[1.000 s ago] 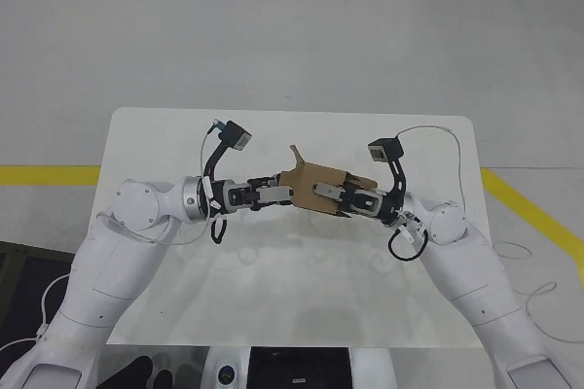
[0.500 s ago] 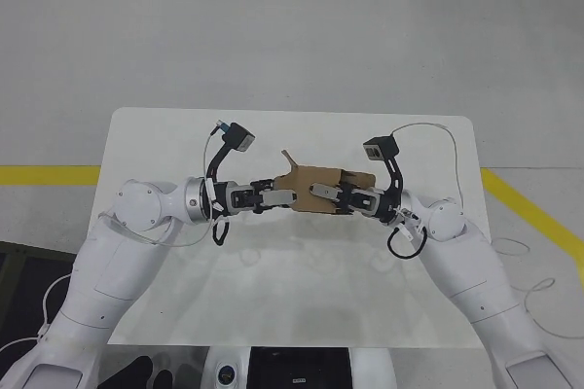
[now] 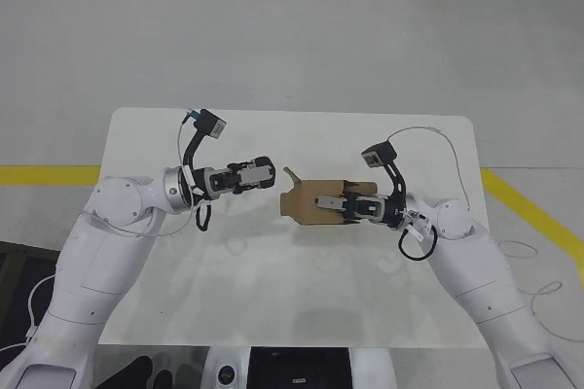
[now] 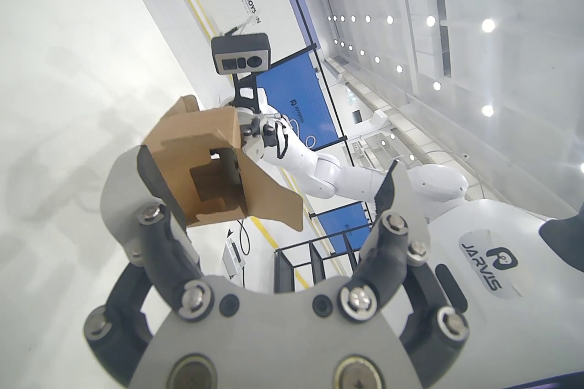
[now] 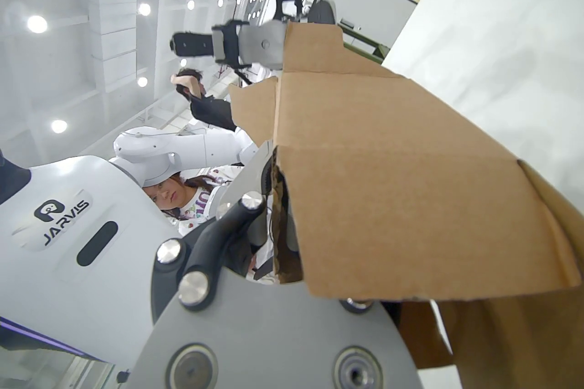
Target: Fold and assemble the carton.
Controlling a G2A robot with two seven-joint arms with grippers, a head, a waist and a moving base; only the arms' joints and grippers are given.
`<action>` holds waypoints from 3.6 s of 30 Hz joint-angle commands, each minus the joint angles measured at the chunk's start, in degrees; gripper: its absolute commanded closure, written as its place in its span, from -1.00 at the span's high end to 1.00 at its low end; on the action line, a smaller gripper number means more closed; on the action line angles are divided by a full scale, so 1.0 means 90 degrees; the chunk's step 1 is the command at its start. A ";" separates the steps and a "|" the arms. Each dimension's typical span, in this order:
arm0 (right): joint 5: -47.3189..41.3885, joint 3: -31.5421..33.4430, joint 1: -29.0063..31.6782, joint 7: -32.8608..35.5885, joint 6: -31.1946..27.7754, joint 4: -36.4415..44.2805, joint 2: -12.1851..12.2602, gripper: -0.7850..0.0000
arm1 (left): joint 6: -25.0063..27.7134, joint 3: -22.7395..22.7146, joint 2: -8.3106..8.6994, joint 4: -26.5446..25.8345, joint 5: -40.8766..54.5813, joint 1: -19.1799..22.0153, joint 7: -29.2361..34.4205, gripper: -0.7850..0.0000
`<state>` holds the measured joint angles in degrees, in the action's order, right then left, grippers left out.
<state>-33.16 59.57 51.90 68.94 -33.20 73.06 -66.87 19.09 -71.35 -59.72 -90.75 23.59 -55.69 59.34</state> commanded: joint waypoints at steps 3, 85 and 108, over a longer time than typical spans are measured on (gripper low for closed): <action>-0.0059 -0.0190 -0.0080 0.0346 0.0236 -0.0072 -0.0033 -1.00 | -0.0007 -0.0029 0.0005 0.0039 -0.0022 0.0025 -0.0002 1.00; 0.1848 0.0569 0.0171 -0.2026 -0.0031 0.0055 -0.0047 -1.00 | -0.0071 -0.0165 0.0031 -0.0434 -0.0176 -0.0171 -0.0054 1.00; 0.2836 0.0668 0.0451 -0.2577 0.0749 0.0924 0.0025 -1.00 | -0.0532 0.0369 -0.0033 -0.0605 -0.1284 0.0082 -0.0618 1.00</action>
<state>-7.36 65.64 55.89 45.62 -26.31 81.19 -66.63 14.45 -68.04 -60.01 -96.29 12.26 -55.01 53.97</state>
